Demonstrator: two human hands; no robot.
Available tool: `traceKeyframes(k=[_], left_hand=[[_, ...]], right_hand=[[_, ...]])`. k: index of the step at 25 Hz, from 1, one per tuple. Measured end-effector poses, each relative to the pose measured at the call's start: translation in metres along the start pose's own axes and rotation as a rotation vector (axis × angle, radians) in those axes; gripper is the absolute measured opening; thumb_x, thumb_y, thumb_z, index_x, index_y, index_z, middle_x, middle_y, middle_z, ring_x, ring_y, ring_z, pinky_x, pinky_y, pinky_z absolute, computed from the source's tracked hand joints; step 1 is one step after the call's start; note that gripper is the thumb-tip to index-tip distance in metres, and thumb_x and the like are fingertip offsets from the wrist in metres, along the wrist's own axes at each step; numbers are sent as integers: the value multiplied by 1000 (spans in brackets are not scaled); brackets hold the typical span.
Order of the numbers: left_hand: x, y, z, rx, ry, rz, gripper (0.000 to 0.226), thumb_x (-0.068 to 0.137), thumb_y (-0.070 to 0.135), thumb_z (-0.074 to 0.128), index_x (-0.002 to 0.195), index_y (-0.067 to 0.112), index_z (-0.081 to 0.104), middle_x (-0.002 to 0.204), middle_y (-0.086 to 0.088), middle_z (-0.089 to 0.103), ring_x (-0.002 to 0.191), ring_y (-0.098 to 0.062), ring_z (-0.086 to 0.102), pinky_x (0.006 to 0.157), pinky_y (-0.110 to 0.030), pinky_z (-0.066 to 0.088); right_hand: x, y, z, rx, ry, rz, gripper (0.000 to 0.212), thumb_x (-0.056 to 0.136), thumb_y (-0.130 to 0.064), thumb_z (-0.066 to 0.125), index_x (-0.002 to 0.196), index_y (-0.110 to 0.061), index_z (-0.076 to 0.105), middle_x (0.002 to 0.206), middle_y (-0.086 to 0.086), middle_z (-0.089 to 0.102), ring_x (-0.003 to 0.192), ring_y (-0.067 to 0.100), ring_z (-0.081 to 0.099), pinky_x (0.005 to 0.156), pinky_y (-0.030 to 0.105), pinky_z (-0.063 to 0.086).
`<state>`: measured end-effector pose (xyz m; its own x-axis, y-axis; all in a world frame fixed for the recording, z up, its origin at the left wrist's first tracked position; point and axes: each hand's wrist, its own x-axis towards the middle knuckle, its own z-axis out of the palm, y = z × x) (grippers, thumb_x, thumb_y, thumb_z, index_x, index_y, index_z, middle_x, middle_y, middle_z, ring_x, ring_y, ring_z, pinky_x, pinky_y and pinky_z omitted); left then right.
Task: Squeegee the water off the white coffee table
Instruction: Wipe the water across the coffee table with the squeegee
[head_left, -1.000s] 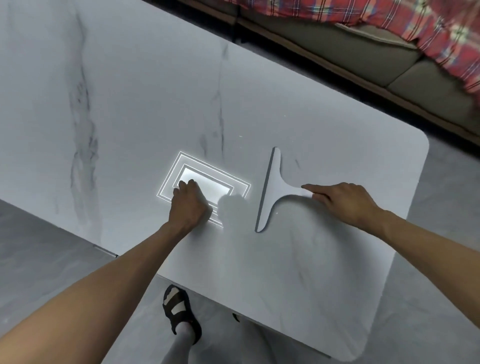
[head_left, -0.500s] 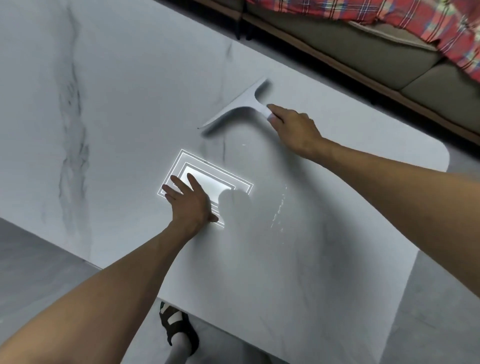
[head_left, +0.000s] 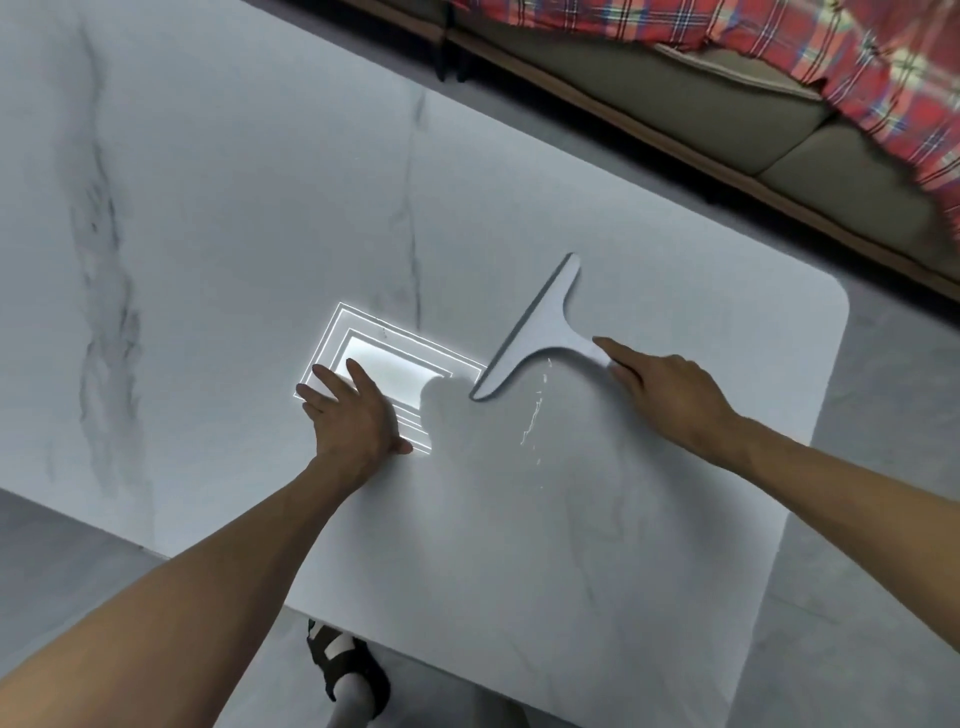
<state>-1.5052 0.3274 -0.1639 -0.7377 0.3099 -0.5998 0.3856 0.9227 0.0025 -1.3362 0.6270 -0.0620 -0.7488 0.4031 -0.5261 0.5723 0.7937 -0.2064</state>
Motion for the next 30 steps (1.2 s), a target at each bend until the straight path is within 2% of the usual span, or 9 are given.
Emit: traceKeyframes(k=[4, 7, 9, 11, 15, 18, 20, 26, 30], left_hand=[[-4, 4, -7, -21, 36, -35, 137, 56, 58, 84, 151, -2, 7, 151, -43, 9, 133, -68, 17, 112, -60, 27], [1, 33, -8, -39, 143, 73, 141, 47, 58, 88, 151, 0, 12, 150, -43, 14, 131, -67, 21, 108, -65, 28], [11, 63, -11, -60, 136, 105, 147, 45, 63, 85, 153, 6, 3, 151, -43, 6, 134, -68, 13, 109, -68, 20], [24, 89, -9, -90, 119, 112, 147, 46, 61, 87, 152, 14, -4, 153, -41, -2, 135, -69, 6, 110, -69, 14], [42, 97, -2, -50, 86, 89, 144, 49, 57, 88, 153, 21, -5, 152, -42, -3, 133, -71, 4, 108, -71, 16], [39, 98, -8, 9, 76, 106, 141, 52, 58, 86, 154, 17, -3, 150, -45, 2, 132, -72, 9, 106, -70, 22], [37, 100, -14, 28, 69, 119, 139, 54, 57, 85, 154, 15, -2, 150, -45, 4, 132, -72, 11, 105, -70, 25], [31, 102, -22, 43, 71, 118, 136, 56, 55, 84, 154, 14, 0, 150, -45, 4, 131, -71, 13, 105, -69, 27], [29, 102, -23, 40, 87, 124, 135, 56, 55, 85, 154, 13, 3, 149, -46, 8, 130, -72, 15, 104, -68, 29]], right_hand=[[-34, 32, -24, -14, 4, 55, 41, 102, -47, 27, 141, -49, 37, 117, -4, 69, 98, 33, 62, 76, 36, 46], [2, 20, -54, 217, 122, 43, 38, 102, -46, 34, 137, -42, 46, 107, -5, 66, 103, 33, 61, 88, 38, 46], [49, 0, -73, 334, 184, 66, 37, 102, -42, 33, 131, -32, 53, 98, -4, 57, 96, 32, 57, 75, 34, 46], [101, -15, -85, 428, 214, 123, 36, 101, -37, 29, 124, -24, 53, 98, 0, 52, 87, 25, 48, 54, 26, 31], [164, -31, -88, 509, 199, 176, 41, 99, -29, 25, 136, -33, 42, 103, 6, 47, 87, 23, 42, 51, 25, 24], [161, -24, -76, 383, 164, 132, 37, 102, -30, 27, 136, -32, 41, 123, 12, 56, 105, 33, 54, 73, 33, 43], [134, -7, -63, 237, 165, 93, 44, 103, -27, 30, 147, -25, 34, 138, 13, 53, 121, 42, 49, 94, 42, 40], [10, 57, -32, 92, 59, 104, 47, 104, -33, 30, 151, -31, 28, 118, 10, 67, 98, 39, 60, 78, 39, 43], [-8, 70, -52, 95, 61, 154, 45, 103, -39, 32, 147, -32, 37, 125, 8, 65, 106, 40, 59, 87, 41, 45]])
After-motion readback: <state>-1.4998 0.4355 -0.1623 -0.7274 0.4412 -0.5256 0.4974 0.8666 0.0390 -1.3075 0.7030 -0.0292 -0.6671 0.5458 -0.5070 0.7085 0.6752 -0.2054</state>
